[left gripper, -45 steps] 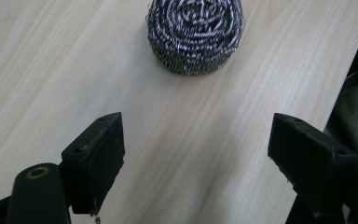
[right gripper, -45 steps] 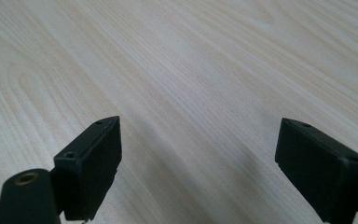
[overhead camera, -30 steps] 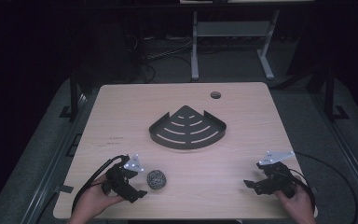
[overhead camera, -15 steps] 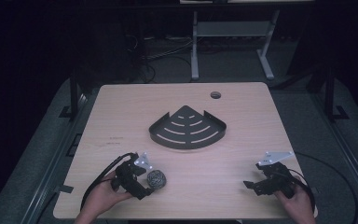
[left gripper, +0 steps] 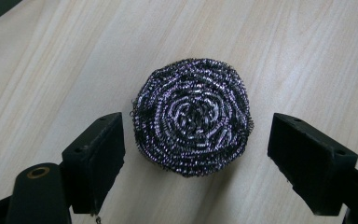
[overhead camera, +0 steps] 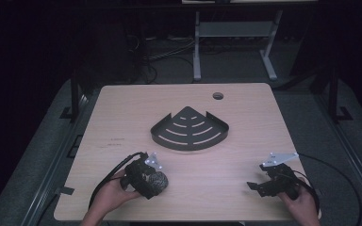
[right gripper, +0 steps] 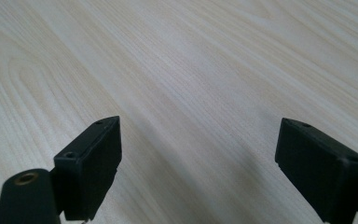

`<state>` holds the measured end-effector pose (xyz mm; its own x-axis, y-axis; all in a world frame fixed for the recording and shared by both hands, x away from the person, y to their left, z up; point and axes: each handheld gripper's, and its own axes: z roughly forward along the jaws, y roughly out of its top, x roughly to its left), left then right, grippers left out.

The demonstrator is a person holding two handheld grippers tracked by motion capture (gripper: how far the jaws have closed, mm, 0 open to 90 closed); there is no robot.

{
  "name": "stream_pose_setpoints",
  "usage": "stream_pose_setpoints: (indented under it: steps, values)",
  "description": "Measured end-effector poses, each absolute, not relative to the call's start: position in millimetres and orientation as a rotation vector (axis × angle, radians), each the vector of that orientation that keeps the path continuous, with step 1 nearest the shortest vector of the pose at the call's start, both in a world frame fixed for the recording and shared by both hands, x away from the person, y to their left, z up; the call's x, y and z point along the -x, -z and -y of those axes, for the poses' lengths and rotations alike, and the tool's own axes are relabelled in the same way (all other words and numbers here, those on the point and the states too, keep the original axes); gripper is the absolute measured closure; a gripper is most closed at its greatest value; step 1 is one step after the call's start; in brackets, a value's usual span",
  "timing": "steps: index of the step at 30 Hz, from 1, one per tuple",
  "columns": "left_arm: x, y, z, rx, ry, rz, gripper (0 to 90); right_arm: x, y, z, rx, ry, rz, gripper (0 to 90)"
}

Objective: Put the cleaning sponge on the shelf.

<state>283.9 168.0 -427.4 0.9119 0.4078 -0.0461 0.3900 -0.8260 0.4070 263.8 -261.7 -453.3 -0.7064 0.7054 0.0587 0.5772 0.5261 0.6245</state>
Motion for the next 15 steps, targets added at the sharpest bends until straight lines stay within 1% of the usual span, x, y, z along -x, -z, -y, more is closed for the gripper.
stream_pose_setpoints:
  steps: [15]
  values:
    - [-288.7, 432.7, -160.9, -2.681, -0.049, -0.577, 19.9, -263.6, 452.7, 260.8, -1.085, -0.938, -2.563, 14.2]
